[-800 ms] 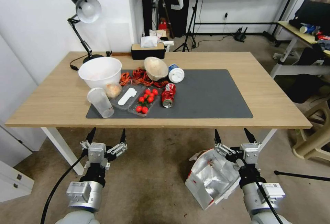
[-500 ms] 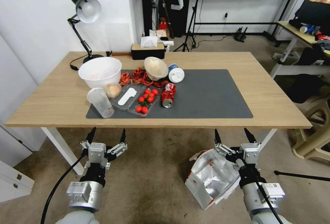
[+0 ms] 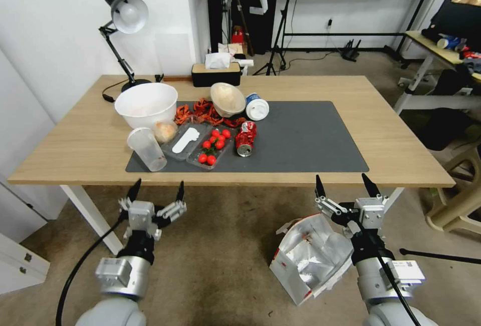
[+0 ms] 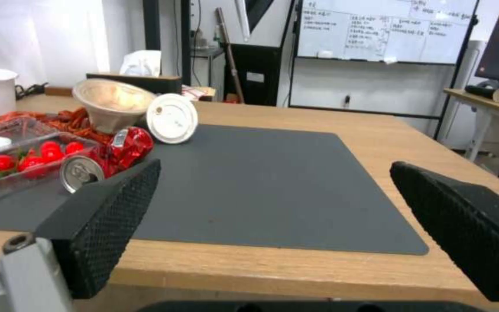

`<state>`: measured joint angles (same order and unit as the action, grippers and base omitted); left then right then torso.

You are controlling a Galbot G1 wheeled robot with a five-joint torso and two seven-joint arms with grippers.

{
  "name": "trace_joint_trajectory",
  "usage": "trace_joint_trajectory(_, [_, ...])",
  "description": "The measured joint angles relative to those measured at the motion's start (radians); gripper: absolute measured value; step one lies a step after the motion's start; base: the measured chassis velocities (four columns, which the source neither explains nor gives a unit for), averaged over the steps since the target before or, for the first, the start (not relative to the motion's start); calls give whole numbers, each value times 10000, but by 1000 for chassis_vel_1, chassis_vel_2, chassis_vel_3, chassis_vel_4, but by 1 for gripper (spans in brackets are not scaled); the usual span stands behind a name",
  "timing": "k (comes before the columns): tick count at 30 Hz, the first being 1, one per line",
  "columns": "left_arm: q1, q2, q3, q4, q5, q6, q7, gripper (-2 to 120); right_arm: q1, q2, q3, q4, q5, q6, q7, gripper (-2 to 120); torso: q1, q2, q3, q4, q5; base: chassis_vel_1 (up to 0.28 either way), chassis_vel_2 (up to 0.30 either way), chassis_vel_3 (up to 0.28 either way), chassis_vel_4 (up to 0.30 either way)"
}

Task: Pick up the food delivery bag from the floor and place it on the table.

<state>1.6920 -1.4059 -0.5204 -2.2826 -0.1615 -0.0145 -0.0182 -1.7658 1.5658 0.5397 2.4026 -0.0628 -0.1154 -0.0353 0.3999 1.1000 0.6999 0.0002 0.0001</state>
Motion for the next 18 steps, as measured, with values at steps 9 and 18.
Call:
trace_joint_trajectory(9, [-436, 225, 170, 370, -482, -11, -9, 100, 383, -45, 158, -187, 248, 60, -241, 100, 1, -1, 1, 0, -1, 0, 0, 0, 0])
trace_joint_trajectory(18, [-401, 89, 97, 534, -380, -164, -29, 100, 670, -36, 238, -503, 404, 540, -636, 100, 2, -1, 1, -2, -1, 0, 0, 0, 0])
